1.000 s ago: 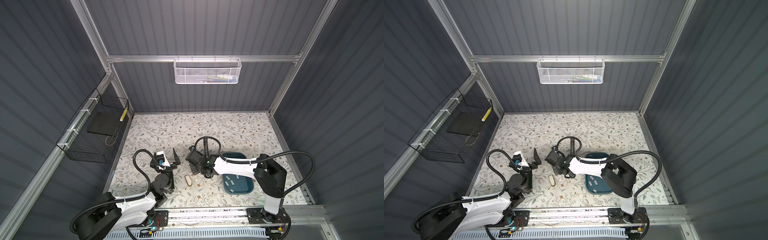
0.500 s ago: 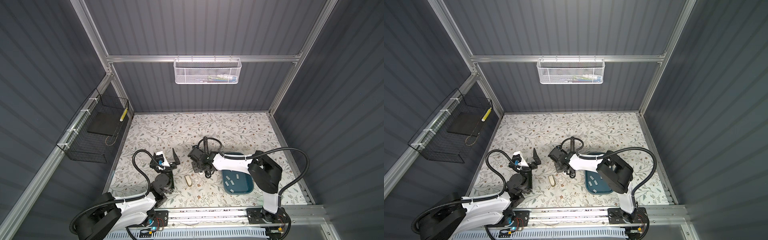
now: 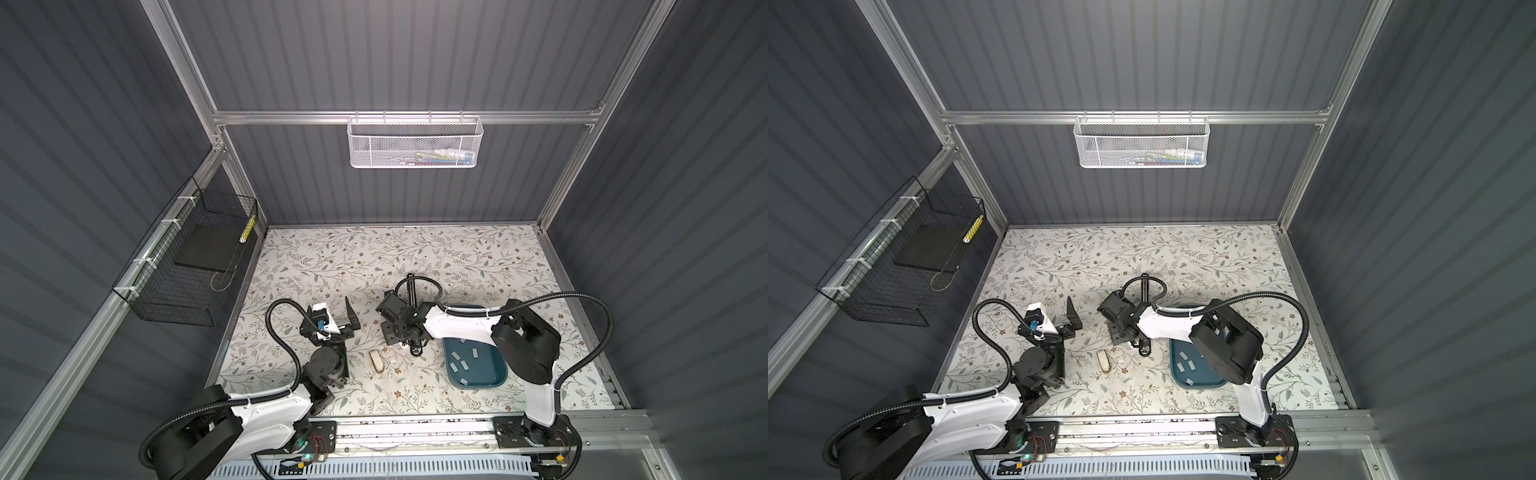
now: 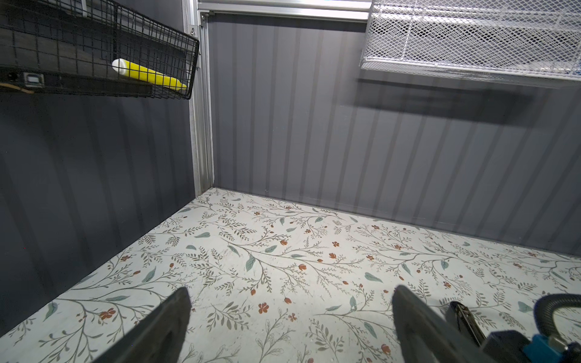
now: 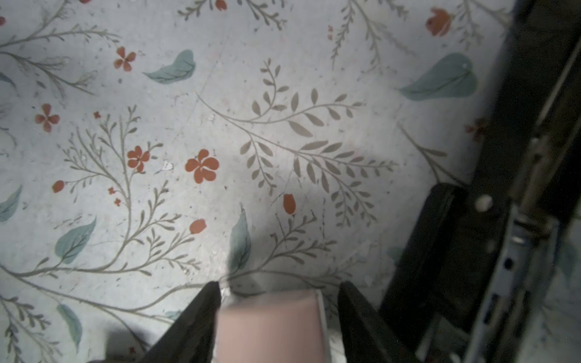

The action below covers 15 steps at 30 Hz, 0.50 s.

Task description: Load the staples into the stapler

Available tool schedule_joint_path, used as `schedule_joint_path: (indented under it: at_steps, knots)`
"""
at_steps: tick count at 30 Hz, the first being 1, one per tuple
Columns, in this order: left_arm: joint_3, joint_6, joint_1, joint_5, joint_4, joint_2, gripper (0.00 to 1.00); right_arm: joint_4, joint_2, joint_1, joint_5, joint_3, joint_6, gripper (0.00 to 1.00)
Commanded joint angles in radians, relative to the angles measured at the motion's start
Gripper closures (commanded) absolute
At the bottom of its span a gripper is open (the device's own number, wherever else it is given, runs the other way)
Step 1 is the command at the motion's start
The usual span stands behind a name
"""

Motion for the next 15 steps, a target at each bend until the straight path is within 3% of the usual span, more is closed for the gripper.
schedule_joint_path:
  at_steps: [1,10,15]
  knots:
    - [0.012,-0.014,0.006,-0.004,0.010,-0.009,0.00,-0.004,-0.047,0.001,-0.010,-0.013,0.004,0.32]
    - [0.014,-0.017,0.006,-0.001,0.001,-0.016,0.00,-0.004,-0.288,0.037,0.079,-0.142,0.028,0.14]
    - [0.016,-0.021,0.006,0.002,-0.010,-0.023,0.00,0.091,-0.453,0.038,0.099,-0.282,0.047,0.04]
